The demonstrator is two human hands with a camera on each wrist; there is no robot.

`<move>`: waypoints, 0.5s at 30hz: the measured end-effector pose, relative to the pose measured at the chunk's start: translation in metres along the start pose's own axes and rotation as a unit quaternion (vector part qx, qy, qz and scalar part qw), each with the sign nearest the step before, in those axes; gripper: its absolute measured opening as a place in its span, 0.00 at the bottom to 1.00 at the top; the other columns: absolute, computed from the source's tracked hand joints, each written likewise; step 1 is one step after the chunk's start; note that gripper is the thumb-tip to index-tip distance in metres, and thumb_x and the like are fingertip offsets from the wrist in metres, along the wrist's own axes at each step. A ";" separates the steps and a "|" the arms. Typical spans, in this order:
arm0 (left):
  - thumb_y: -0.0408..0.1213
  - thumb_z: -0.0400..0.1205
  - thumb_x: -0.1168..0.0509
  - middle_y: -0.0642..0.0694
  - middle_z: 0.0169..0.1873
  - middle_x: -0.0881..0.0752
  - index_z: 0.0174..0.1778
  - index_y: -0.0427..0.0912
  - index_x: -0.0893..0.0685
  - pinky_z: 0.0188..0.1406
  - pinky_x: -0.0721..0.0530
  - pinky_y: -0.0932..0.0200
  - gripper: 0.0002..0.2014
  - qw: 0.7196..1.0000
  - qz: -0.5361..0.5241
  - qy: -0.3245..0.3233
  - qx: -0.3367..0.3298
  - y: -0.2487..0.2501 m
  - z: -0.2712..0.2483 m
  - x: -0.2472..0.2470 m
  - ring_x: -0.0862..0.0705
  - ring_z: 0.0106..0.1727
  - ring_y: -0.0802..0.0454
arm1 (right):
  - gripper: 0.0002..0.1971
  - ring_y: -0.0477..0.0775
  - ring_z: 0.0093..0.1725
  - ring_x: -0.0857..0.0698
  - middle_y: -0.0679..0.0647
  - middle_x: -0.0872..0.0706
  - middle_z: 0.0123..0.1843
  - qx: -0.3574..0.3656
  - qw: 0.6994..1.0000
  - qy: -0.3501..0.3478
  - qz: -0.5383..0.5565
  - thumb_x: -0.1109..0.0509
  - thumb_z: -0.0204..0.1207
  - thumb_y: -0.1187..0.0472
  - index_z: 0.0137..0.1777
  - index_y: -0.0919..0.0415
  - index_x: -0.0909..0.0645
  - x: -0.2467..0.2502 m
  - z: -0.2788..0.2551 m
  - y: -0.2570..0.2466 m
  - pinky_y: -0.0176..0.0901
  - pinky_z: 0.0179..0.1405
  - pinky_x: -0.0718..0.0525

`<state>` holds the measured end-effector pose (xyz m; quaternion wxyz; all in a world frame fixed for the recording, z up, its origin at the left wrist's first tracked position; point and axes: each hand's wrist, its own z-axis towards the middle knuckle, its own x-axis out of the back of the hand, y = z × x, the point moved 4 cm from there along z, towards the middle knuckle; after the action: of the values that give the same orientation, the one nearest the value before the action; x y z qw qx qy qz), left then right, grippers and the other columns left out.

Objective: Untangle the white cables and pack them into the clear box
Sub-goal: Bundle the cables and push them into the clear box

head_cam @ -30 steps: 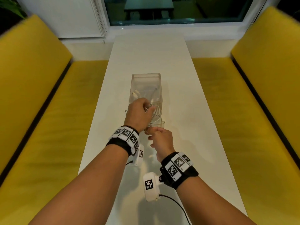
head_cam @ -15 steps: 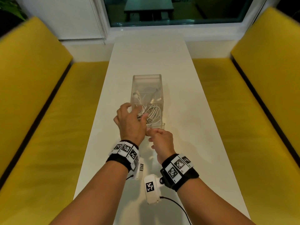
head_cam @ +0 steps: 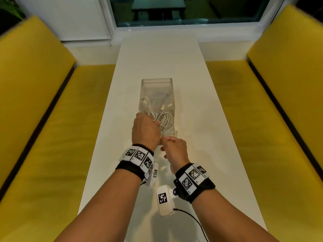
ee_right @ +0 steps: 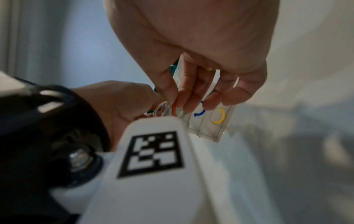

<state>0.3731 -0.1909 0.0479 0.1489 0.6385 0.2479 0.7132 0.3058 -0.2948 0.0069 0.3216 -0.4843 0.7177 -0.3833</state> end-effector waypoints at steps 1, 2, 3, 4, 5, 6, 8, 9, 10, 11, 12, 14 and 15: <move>0.43 0.83 0.28 0.40 0.46 0.16 0.43 0.39 0.12 0.43 0.21 0.54 0.10 1.000 -0.013 -0.016 -0.004 0.002 0.004 0.001 0.13 0.52 0.40 | 0.08 0.49 0.36 0.20 0.53 0.12 0.37 0.001 1.000 0.001 -0.001 0.25 0.73 0.69 0.34 0.59 0.13 0.002 0.000 0.000 0.36 0.33 0.24; 0.41 0.81 0.26 0.42 0.38 0.15 0.33 0.41 0.17 0.38 0.23 0.56 0.13 0.999 -0.027 -0.032 -0.002 0.002 0.008 0.001 0.12 0.46 0.40 | 0.08 0.49 0.36 0.20 0.53 0.11 0.38 0.003 1.000 0.002 -0.002 0.25 0.73 0.69 0.35 0.60 0.12 0.003 0.001 -0.001 0.36 0.33 0.24; 0.41 0.78 0.23 0.44 0.32 0.16 0.27 0.43 0.22 0.36 0.24 0.58 0.17 0.999 -0.032 -0.042 -0.003 0.003 0.012 0.004 0.13 0.40 0.41 | 0.07 0.49 0.36 0.20 0.54 0.11 0.39 0.003 1.000 0.000 -0.004 0.26 0.74 0.69 0.36 0.60 0.12 0.004 0.001 -0.001 0.36 0.33 0.24; 0.40 0.75 0.20 0.45 0.30 0.16 0.26 0.44 0.24 0.34 0.24 0.59 0.20 0.998 -0.045 -0.045 0.005 0.002 0.017 0.008 0.14 0.36 0.43 | 0.06 0.49 0.36 0.20 0.55 0.11 0.41 0.002 1.000 -0.001 -0.006 0.26 0.74 0.69 0.37 0.61 0.12 0.005 0.001 -0.002 0.36 0.33 0.25; 0.40 0.71 0.17 0.46 0.30 0.15 0.27 0.44 0.23 0.33 0.22 0.59 0.19 0.997 -0.064 -0.045 0.014 0.002 0.021 0.012 0.15 0.33 0.46 | 0.04 0.48 0.36 0.20 0.55 0.10 0.42 0.002 1.000 -0.003 -0.008 0.26 0.74 0.68 0.38 0.63 0.12 0.005 0.000 -0.002 0.35 0.32 0.25; 0.40 0.68 0.15 0.48 0.31 0.14 0.29 0.43 0.20 0.34 0.19 0.60 0.18 0.995 -0.083 -0.046 0.027 0.001 0.024 0.015 0.15 0.34 0.50 | 0.03 0.48 0.36 0.20 0.55 0.10 0.42 0.001 1.000 -0.004 -0.007 0.26 0.74 0.68 0.40 0.64 0.12 0.005 -0.001 -0.003 0.35 0.32 0.25; 0.41 0.65 0.13 0.50 0.32 0.12 0.33 0.42 0.14 0.36 0.15 0.60 0.15 0.994 -0.098 -0.046 0.030 -0.001 0.030 0.016 0.12 0.35 0.53 | 0.03 0.45 0.34 0.19 0.52 0.09 0.41 -0.004 1.000 -0.005 -0.003 0.26 0.74 0.69 0.41 0.65 0.12 0.006 -0.001 -0.005 0.35 0.33 0.25; 0.40 0.66 0.13 0.50 0.32 0.12 0.33 0.42 0.13 0.36 0.14 0.59 0.14 0.994 -0.095 -0.048 0.021 0.000 0.032 0.016 0.12 0.35 0.53 | 0.04 0.44 0.34 0.19 0.50 0.09 0.39 -0.005 1.000 -0.005 -0.003 0.27 0.75 0.69 0.40 0.64 0.12 0.006 0.000 -0.005 0.35 0.33 0.25; 0.40 0.67 0.14 0.50 0.31 0.12 0.33 0.42 0.12 0.36 0.13 0.58 0.13 0.995 -0.087 -0.050 0.006 0.001 0.034 0.015 0.12 0.34 0.52 | 0.05 0.43 0.34 0.19 0.49 0.10 0.38 -0.005 1.000 -0.006 -0.003 0.27 0.75 0.70 0.39 0.64 0.13 0.006 0.000 -0.006 0.35 0.33 0.25; 0.40 0.68 0.15 0.49 0.31 0.12 0.33 0.42 0.12 0.37 0.13 0.57 0.12 0.996 -0.074 -0.051 -0.011 0.003 0.036 0.013 0.12 0.35 0.51 | 0.04 0.43 0.34 0.19 0.48 0.09 0.38 -0.006 1.000 -0.005 -0.004 0.27 0.75 0.69 0.40 0.64 0.13 0.006 0.001 -0.006 0.34 0.33 0.25; 0.40 0.70 0.16 0.48 0.31 0.11 0.33 0.42 0.11 0.38 0.13 0.56 0.11 0.996 -0.056 -0.056 -0.027 0.004 0.036 0.012 0.12 0.35 0.50 | 0.03 0.44 0.35 0.19 0.50 0.09 0.39 -0.007 1.000 -0.002 -0.003 0.27 0.75 0.69 0.42 0.67 0.12 0.006 0.002 -0.006 0.34 0.33 0.25; 0.40 0.73 0.19 0.47 0.33 0.10 0.34 0.42 0.10 0.42 0.12 0.54 0.08 0.995 -0.018 -0.073 -0.063 0.007 0.039 0.011 0.12 0.37 0.48 | 0.05 0.45 0.35 0.19 0.51 0.09 0.41 -0.008 1.000 0.001 0.000 0.26 0.75 0.69 0.47 0.70 0.10 0.007 0.003 -0.006 0.34 0.33 0.25; 0.40 0.75 0.20 0.46 0.34 0.09 0.35 0.42 0.09 0.43 0.12 0.54 0.07 0.993 -0.003 -0.089 -0.083 0.008 0.041 0.013 0.11 0.38 0.49 | 0.06 0.43 0.35 0.19 0.50 0.09 0.40 -0.010 1.000 -0.001 0.002 0.26 0.75 0.69 0.48 0.70 0.10 0.007 0.003 -0.005 0.33 0.33 0.25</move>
<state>0.4128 -0.1839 0.0651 0.2251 0.6845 0.1753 0.6709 0.3087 -0.3030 0.0094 0.3184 -0.4866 0.7222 -0.3744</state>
